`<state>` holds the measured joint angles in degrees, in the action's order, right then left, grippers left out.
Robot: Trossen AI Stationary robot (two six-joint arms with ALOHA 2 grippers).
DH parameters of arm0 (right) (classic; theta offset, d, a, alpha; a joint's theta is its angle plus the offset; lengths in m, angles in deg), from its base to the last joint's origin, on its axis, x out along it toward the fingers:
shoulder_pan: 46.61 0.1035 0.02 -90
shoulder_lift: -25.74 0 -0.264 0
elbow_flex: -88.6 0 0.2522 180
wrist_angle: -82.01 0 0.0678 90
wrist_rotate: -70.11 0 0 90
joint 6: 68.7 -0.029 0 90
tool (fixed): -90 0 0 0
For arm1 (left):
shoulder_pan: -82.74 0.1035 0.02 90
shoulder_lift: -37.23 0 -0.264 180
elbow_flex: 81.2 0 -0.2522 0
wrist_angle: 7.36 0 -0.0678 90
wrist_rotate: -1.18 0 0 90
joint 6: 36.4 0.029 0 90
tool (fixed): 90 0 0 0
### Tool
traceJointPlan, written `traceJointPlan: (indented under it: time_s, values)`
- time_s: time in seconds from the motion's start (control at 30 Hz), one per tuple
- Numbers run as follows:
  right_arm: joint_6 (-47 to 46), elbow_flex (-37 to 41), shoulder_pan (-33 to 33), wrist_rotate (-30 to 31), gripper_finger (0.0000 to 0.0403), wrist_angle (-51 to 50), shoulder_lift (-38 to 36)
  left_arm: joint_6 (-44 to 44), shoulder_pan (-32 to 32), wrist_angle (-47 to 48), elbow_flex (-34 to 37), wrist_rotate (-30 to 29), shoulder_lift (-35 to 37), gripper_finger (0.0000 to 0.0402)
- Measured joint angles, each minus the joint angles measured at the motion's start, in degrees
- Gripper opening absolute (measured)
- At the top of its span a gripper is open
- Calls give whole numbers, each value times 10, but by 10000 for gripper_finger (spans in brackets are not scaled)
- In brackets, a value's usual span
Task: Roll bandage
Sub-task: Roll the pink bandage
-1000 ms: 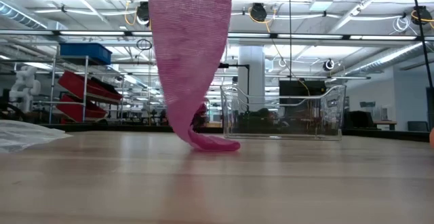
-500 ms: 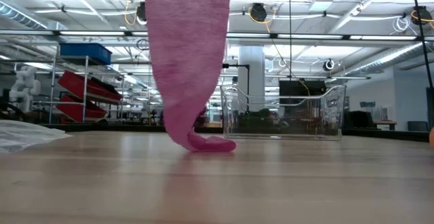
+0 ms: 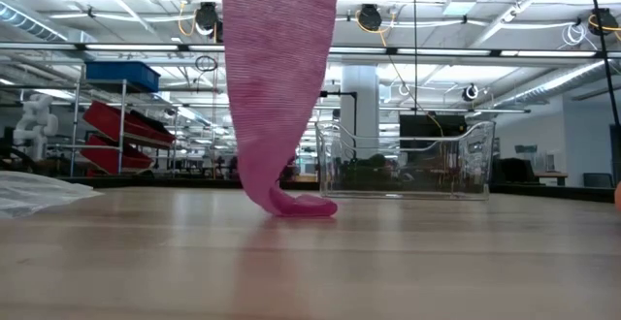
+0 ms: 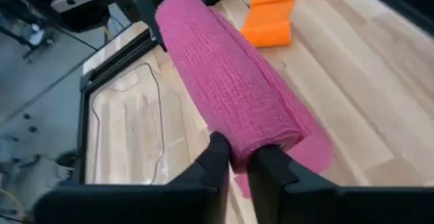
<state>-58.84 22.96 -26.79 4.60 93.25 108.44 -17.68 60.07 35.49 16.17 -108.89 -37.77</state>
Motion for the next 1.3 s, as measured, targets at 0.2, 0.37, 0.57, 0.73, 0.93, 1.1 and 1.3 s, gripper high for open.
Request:
traceJointPlan:
  time_s: [0.2, 0.37, 0.57, 0.73, 0.93, 1.1, 1.3]
  values:
    - [16, 0, 0, 14, 3, 7, 1, -64, 7, 26, 0, -38, 1, 140]
    - [37, 1, 14, 73, 2, 10, 2, -83, 20, 18, 12, -59, 2, 158]
    - [61, 3, 33, 114, 1, 33, 2, -57, 21, -44, 35, -64, 2, 159]
    - [79, 42, 50, 165, 0, 113, 1, -28, 20, -105, 57, -105, 2, 134]
    - [65, 64, 54, 170, 0, 140, 1, -14, 20, -125, 63, -118, 1, 72]
    - [58, 64, 54, 168, 0, 128, 0, -2, 20, -144, 64, -119, 1, 35]
    - [28, 64, 53, 159, 15, 81, 0, -18, 21, -142, 64, -106, 1, 21]
